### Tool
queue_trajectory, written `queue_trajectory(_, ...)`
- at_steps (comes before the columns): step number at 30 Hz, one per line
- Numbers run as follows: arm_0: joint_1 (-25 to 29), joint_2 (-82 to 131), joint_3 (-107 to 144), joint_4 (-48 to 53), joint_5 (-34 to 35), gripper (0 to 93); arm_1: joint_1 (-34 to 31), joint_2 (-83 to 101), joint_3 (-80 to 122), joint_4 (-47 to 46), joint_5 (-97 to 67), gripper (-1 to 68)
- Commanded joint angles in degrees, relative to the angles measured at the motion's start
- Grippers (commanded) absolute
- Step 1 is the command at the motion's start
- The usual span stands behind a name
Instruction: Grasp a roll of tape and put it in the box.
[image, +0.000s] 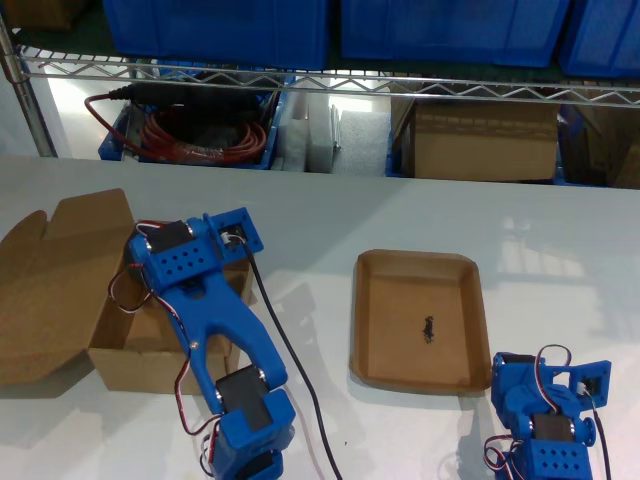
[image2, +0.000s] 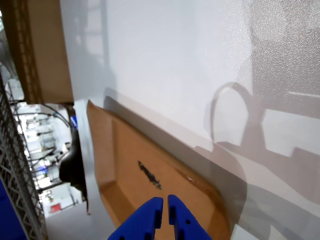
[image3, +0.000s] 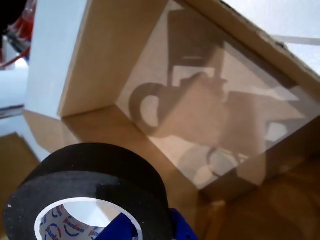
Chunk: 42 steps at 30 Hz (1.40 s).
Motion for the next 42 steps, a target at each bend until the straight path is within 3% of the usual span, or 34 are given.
queue_trajectory(1, 1.7, 0.1, -0.6, -0.8, -0.1, 12.8, -0.2, 0.4, 0.8, -0.3, 0.2, 0.3)
queue_trajectory(4, 2.7, 0.1, -0.6, -0.9, 0.3, 22.8, -0.2, 0.4, 0.8, -0.3, 0.2, 0.3)
queue_trajectory(7, 2.9, 0.3, -0.7, -0.4, -0.1, 24.8, -0.2, 0.4, 0.8, -0.3, 0.2, 0.3)
queue_trajectory(15, 4.0, 1.8, -1.1, -1.1, -0.1, 23.3, -0.2, 0.4, 0.8, -0.3, 0.2, 0.3)
queue_trajectory(17, 6.5, 5.0, 0.4, -3.4, -1.7, 16.1, -0.2, 0.4, 0.8, -0.3, 0.2, 0.3)
queue_trajectory(18, 8.9, 8.2, 2.6, -5.5, -1.9, 4.7, -0.2, 0.4, 0.8, -0.3, 0.2, 0.3)
queue_trajectory(19, 11.6, 12.6, 7.1, -8.4, -2.5, 0.0, -0.2, 0.4, 0.8, -0.3, 0.2, 0.3)
queue_trajectory(23, 21.4, 37.0, 42.4, -29.4, -8.3, -0.1, -0.2, 0.4, 0.8, -0.3, 0.2, 0.3)
queue_trajectory(26, 25.4, 54.0, 66.7, -39.1, -12.6, -0.1, -0.2, 0.4, 0.8, -0.3, 0.2, 0.3)
queue_trajectory(32, 29.2, 76.1, 88.0, -38.6, -15.2, -0.1, -0.2, 0.4, 0.8, -0.3, 0.2, 0.3)
queue_trajectory(42, 29.8, 82.8, 90.4, -30.6, -13.4, -0.1, -0.2, 0.4, 0.8, -0.3, 0.2, 0.3)
